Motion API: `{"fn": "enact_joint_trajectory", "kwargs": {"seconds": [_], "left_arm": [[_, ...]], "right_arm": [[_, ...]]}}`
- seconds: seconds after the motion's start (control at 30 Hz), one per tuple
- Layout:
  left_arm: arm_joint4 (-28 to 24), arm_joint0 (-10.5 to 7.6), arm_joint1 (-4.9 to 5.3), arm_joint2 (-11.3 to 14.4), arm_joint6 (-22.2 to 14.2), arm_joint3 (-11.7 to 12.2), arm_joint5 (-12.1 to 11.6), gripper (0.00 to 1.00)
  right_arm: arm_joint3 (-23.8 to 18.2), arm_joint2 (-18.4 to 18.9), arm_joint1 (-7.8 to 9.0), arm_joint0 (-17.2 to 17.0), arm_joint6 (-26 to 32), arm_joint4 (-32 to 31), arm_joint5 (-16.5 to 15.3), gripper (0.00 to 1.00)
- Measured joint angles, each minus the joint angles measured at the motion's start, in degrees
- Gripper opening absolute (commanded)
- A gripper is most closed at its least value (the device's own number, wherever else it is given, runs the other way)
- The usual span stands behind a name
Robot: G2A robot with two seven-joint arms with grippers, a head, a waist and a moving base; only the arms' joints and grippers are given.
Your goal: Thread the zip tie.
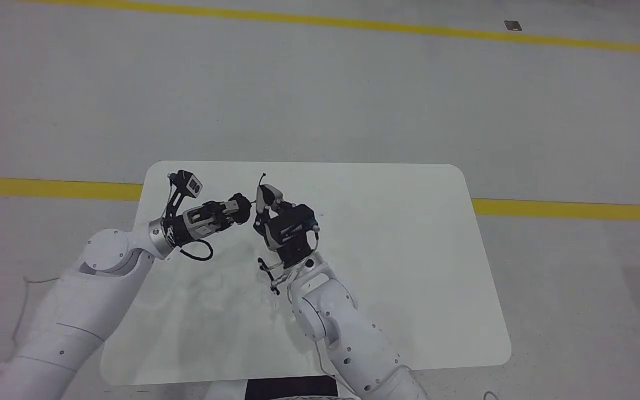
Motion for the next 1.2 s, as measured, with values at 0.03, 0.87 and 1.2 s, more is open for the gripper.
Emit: {"fn": "enact_joint_trajectory", "kwargs": {"seconds": [0.03, 0.87, 1.2], "left_arm": [[0.0, 0.0, 0.0, 0.0, 0.0, 0.0, 0.0, 0.0], [0.0, 0.0, 0.0, 0.0, 0.0, 0.0, 0.0, 0.0], [0.0, 0.0, 0.0, 0.0, 0.0, 0.0, 0.0, 0.0]], "right_arm": [[0.0, 0.0, 0.0, 0.0, 0.0, 0.0, 0.0, 0.0], [1.0, -0.4, -0.1, 0.6, -0.2, 0.5, 0.5, 0.0], [1.2, -0.2, -0.02, 0.5, 0.0, 0.6, 0.4, 0.0]]}}
